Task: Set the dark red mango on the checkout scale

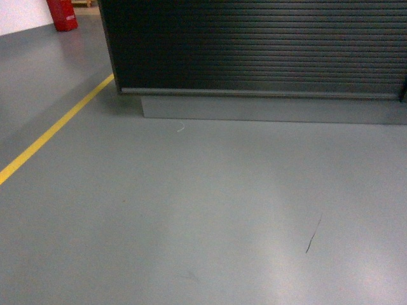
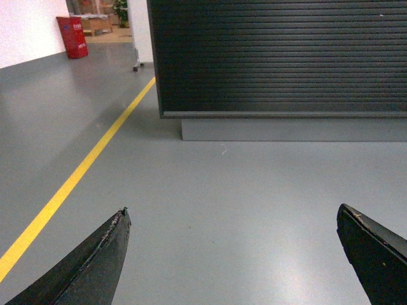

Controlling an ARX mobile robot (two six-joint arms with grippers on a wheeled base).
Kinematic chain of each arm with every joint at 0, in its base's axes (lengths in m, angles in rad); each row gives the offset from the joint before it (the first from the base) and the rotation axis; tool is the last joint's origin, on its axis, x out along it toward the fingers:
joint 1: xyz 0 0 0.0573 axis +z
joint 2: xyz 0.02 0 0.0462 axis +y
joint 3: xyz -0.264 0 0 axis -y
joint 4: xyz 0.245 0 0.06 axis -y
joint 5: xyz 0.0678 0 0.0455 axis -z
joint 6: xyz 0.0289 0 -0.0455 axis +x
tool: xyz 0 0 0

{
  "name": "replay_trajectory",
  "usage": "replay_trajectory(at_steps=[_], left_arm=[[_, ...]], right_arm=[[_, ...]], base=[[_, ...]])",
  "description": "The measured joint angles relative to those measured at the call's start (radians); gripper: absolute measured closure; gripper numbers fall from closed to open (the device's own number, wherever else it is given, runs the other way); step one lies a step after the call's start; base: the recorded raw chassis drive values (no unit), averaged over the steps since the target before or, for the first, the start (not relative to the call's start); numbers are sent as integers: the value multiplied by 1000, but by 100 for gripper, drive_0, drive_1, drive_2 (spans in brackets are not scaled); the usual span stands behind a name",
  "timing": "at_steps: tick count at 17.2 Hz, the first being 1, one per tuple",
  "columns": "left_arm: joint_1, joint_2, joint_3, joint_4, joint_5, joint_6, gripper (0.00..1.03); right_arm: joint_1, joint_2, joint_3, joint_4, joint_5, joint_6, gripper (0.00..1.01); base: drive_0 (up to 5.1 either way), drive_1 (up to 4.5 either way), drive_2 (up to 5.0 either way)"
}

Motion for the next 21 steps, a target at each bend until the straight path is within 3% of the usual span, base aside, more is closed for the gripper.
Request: replay_trajectory(at_steps=[21], left_arm=[[0, 0, 0, -3, 0, 0, 5]], right_arm=[[0, 0, 0, -1, 0, 0, 3]], base=[[1, 218, -216]])
